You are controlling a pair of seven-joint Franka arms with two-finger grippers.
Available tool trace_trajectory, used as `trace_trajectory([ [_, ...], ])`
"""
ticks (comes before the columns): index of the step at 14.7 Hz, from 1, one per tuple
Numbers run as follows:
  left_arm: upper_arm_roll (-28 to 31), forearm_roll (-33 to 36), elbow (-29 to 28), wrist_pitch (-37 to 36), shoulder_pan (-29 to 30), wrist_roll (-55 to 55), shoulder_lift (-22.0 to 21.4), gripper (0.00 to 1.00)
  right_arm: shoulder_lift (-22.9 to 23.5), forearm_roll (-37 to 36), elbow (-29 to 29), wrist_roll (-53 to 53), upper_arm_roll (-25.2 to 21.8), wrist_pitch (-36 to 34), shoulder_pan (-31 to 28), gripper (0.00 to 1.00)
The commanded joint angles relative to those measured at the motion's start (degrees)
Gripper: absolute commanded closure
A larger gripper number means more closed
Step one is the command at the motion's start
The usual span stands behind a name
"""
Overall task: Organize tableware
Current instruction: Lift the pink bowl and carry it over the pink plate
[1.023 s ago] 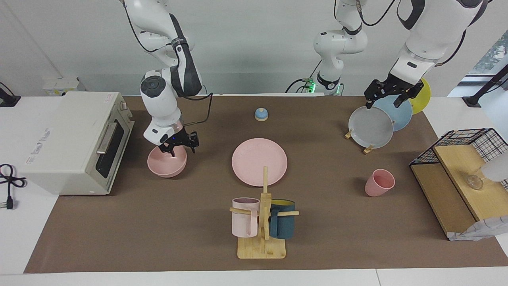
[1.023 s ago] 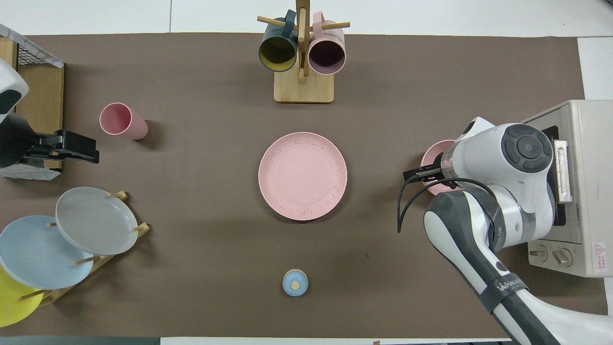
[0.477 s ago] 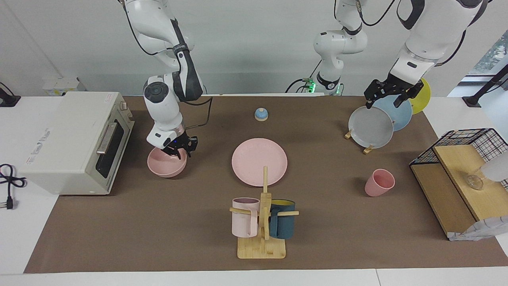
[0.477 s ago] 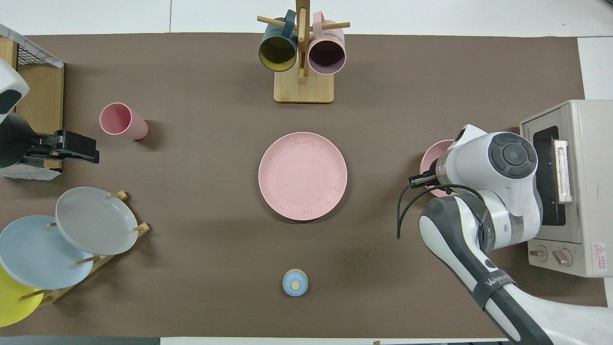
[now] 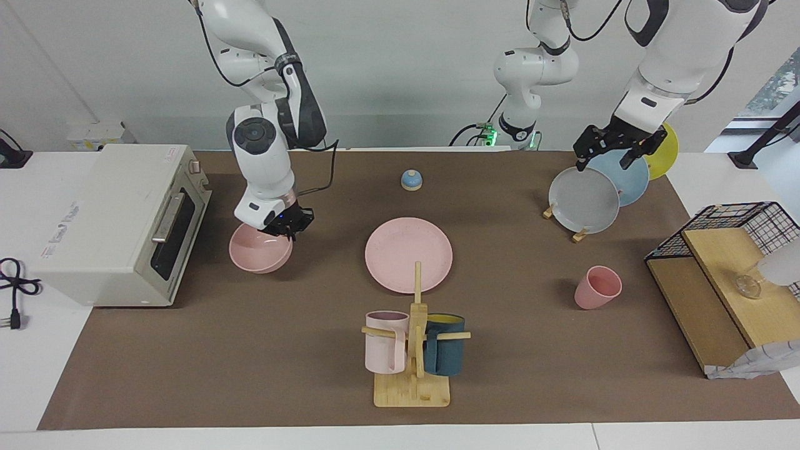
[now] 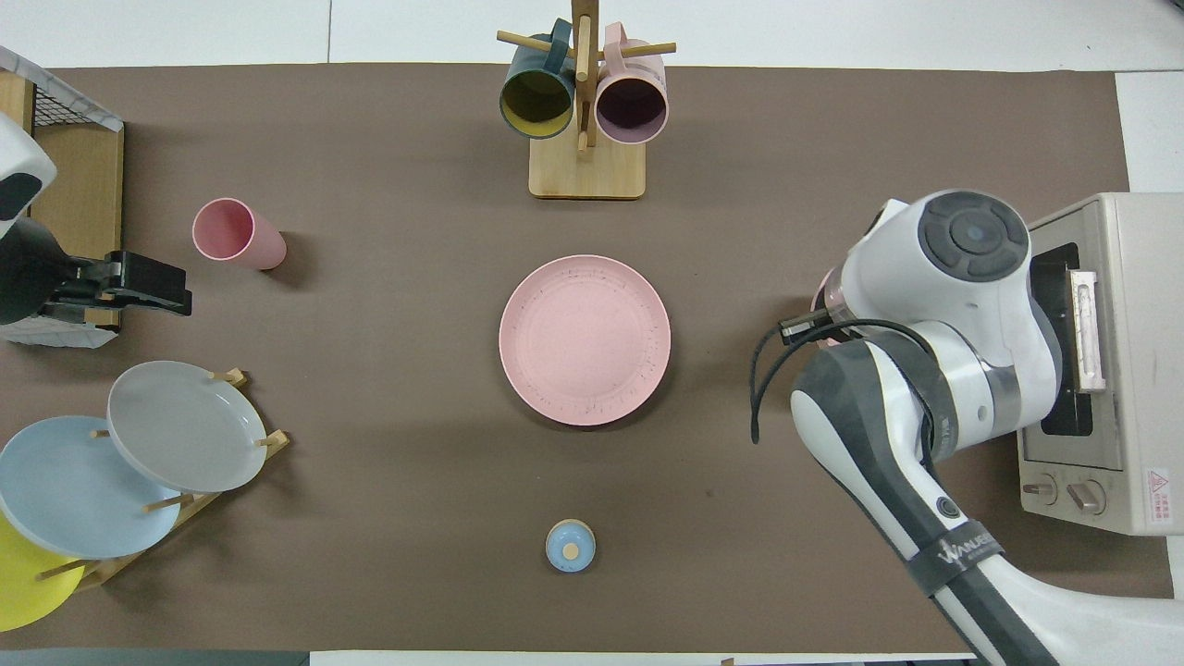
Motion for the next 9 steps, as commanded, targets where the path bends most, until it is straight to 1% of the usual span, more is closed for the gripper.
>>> trace_trajectory([
  [1,0.4,-0.3,-0.3,1.5,0.0,-0.6,0.3,0.0,8.4,-1.1,18.3,16.6,0.3,-7.9,9.7,1.0],
  [2,0.5,-0.3,-0.3,3.2,0.6,-0.6,1.5,0.0,10.0,-1.2,21.1,21.7,0.3,-8.6,12.4,1.0],
  [3,0.5,-0.4,0.0,5.9,0.6,-0.6,5.3,0.0,13.7,-1.1,26.2,25.6,0.3,-11.3,16.1,1.0],
  [4,0.5,-0.8,0.6,8.3,0.6,-0.6,8.9,0.0,17.8,-1.2,32.7,29.8,0.3,-13.0,19.0,1.0],
  [5,0.5,-0.9,1.8,9.9,0.6,-0.6,13.6,0.0,21.7,-1.3,37.4,34.4,0.3,-13.6,21.5,1.0],
  [6,0.6,-0.9,4.1,11.9,0.6,-0.6,18.2,0.0,24.3,-1.4,39.1,37.7,0.3,-12.4,23.1,1.0],
  [7,0.6,-1.0,5.3,14.2,0.7,-0.6,21.1,0.0,25.8,-2.1,39.0,39.1,0.4,-9.0,23.4,1.0],
  [8,0.6,-1.2,5.6,16.0,1.3,-0.6,23.1,0.0,26.5,-2.2,38.4,39.8,0.5,-5.4,23.7,1.0],
  [9,0.6,-1.3,5.7,17.8,1.4,-0.6,24.7,0.0,26.7,-2.5,36.4,40.9,0.6,-2.9,25.3,1.0],
])
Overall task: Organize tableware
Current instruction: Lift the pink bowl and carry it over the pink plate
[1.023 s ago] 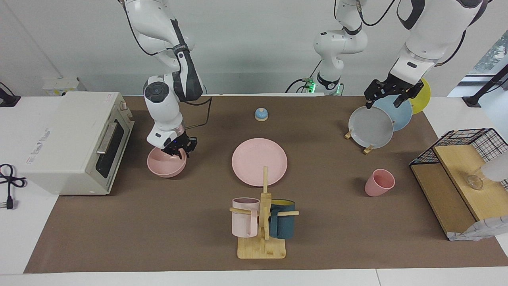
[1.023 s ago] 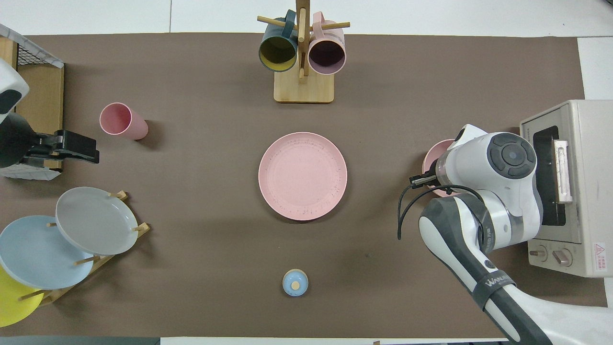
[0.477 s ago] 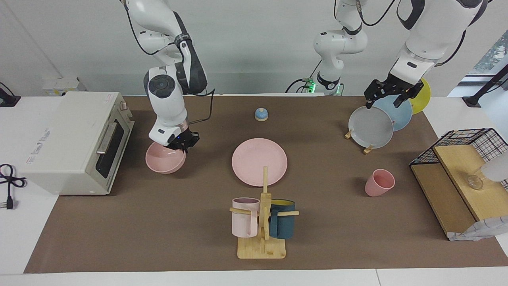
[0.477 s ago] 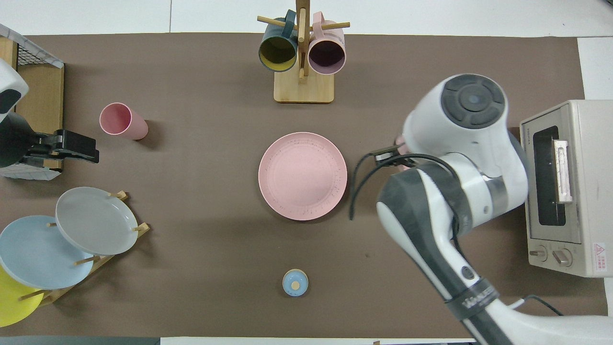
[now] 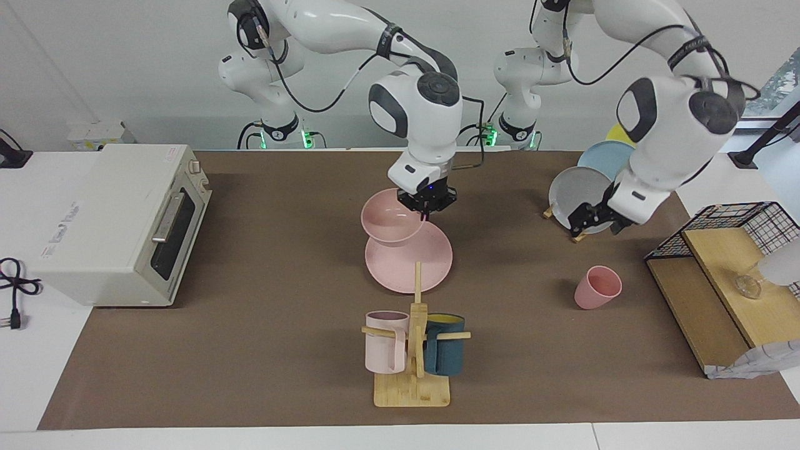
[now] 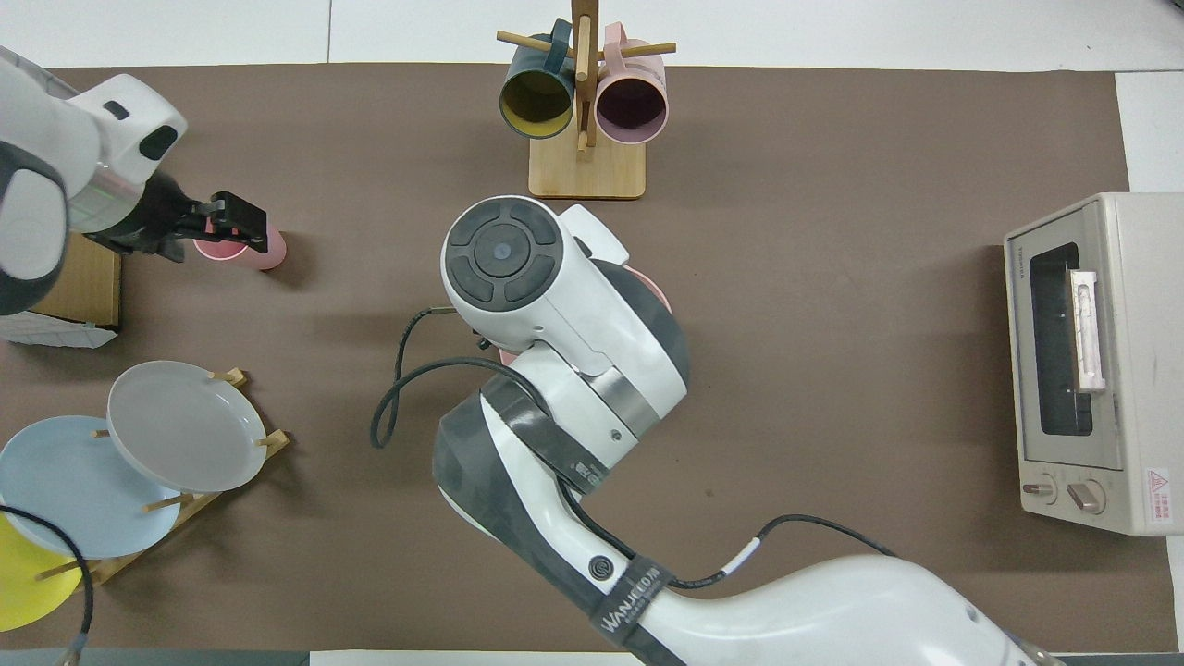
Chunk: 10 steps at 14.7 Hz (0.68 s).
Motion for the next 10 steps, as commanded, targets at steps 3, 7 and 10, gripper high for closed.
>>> trace_trajectory([
  [3,0.0,-1.1,4.1,4.8,0.7,-0.5,6.9,0.0,1.8,-2.1,-4.5,2.1,0.2,7.0,0.0,1.0],
  [7,0.1,0.0,2.8,8.5,0.6,-2.5,7.9,0.0,0.5,-1.9,-8.2,2.3,0.2,8.8,0.0,1.0],
  [10,0.1,0.1,1.6,9.4,0.5,-2.6,7.9,0.0,0.5,-1.3,-8.2,2.3,0.3,9.4,-0.1,0.72],
])
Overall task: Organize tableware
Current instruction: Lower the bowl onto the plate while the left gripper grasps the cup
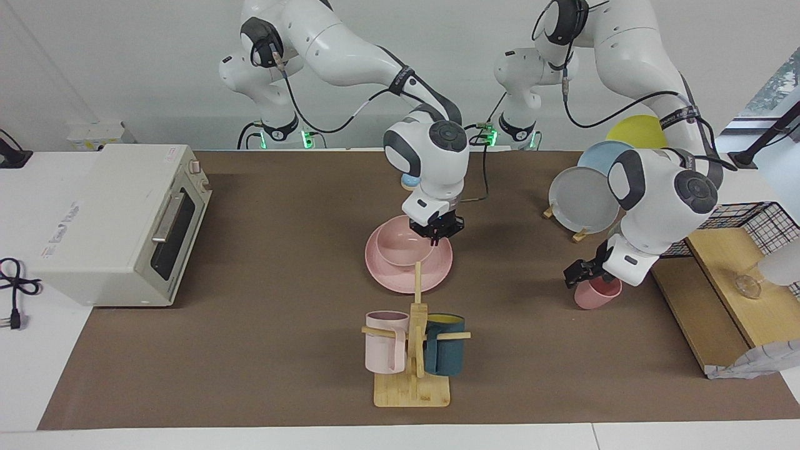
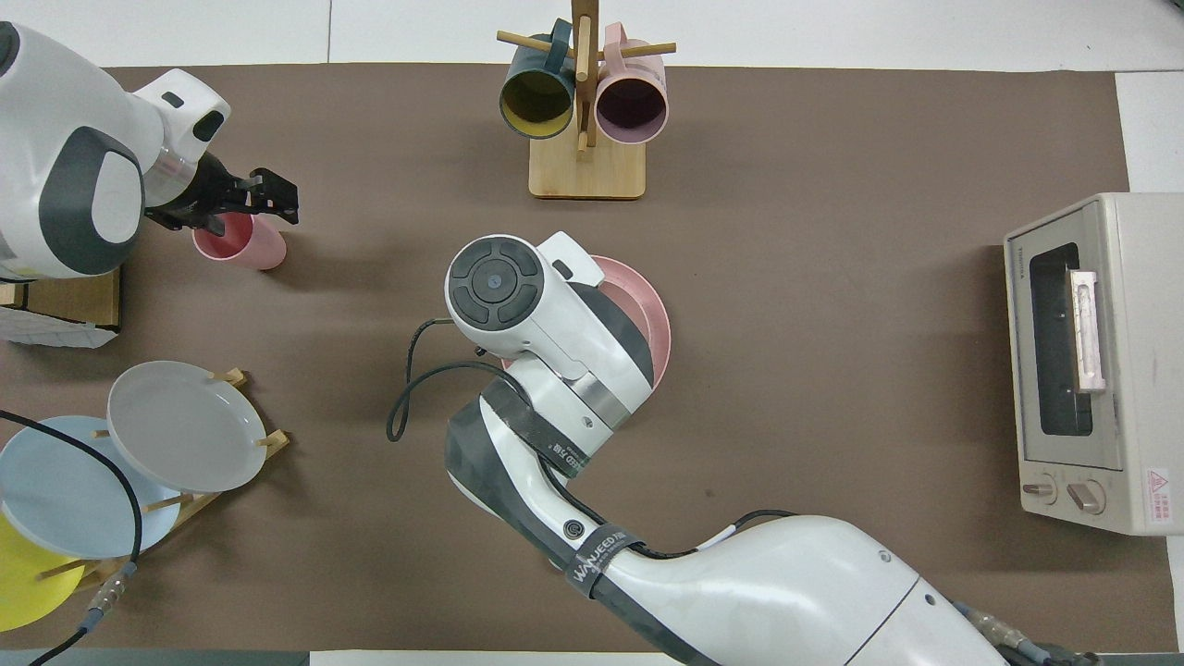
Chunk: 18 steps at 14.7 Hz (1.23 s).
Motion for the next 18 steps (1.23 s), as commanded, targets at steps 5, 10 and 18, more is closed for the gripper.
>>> trace_trajectory([
  [5,0.1,4.7,-3.0,3.3,-0.4,-0.9,0.1,0.42,-4.8,0.1,6.3,0.1,0.3,-9.7,-3.5,0.0],
  [10,0.1,6.6,-4.1,4.3,-0.4,-0.4,-0.4,1.0,-15.0,1.2,2.1,-21.9,0.3,-19.6,-17.6,0.0],
  [18,-0.6,-0.3,19.2,-22.4,-6.2,-16.5,-0.9,1.0,-31.8,1.7,-13.7,-41.4,-0.8,-27.0,-30.5,0.0],
])
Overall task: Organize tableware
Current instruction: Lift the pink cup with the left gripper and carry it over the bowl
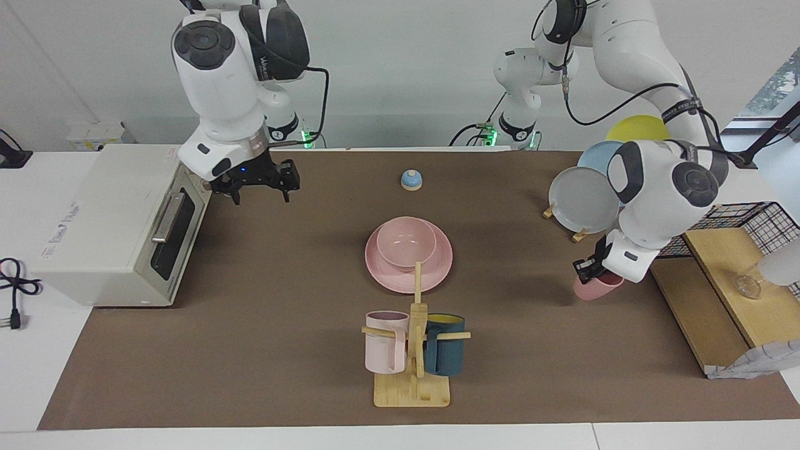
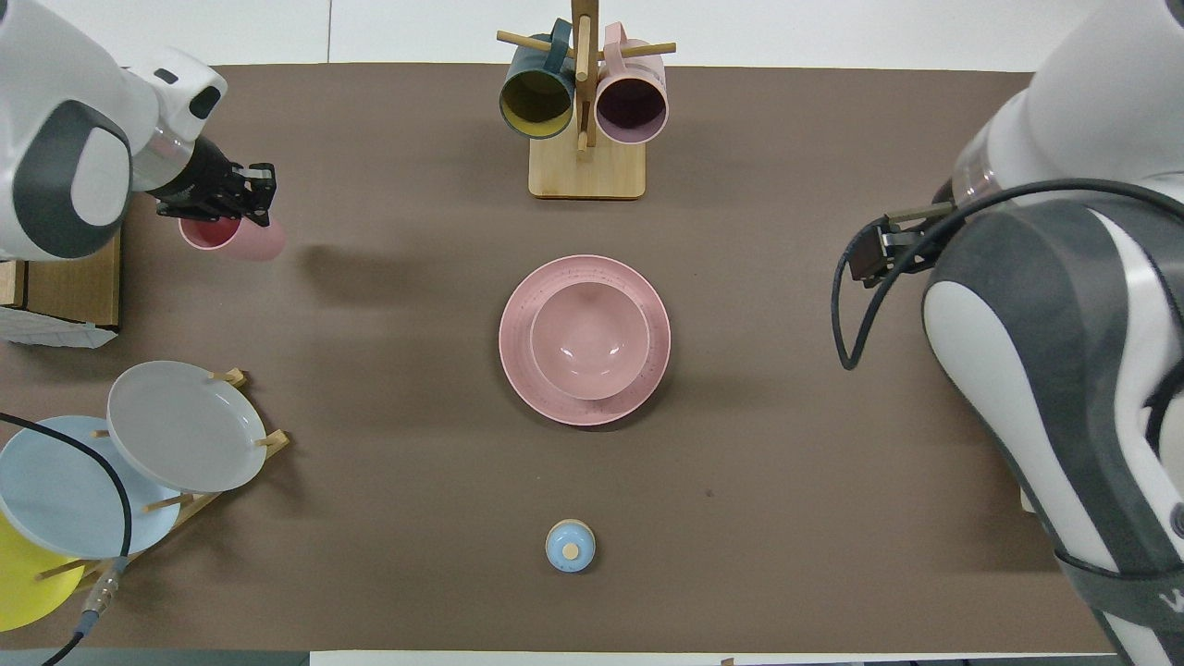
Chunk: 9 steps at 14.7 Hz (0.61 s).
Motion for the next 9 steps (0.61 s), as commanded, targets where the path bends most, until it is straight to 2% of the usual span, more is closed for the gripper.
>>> trace_trajectory([
  [1,0.6,-1.3,11.7,-11.8,-6.5,-12.1,0.3,1.0,-6.4,0.9,-9.9,-1.7,-1.4,1.8,-0.3,0.0],
  [4,0.7,-2.0,14.8,-12.3,-15.8,-29.6,0.4,1.0,-7.2,0.9,-12.7,-7.4,-5.2,6.0,-0.1,0.0],
  [6,0.7,-3.2,14.6,-10.5,-21.5,-35.2,0.4,1.0,-7.2,1.0,-13.3,-7.8,-6.7,6.5,0.0,0.0],
  [9,1.0,-2.5,10.6,-1.9,-28.4,-44.7,1.9,1.0,-6.9,1.0,-12.9,-7.6,-6.6,7.1,-0.9,0.0],
])
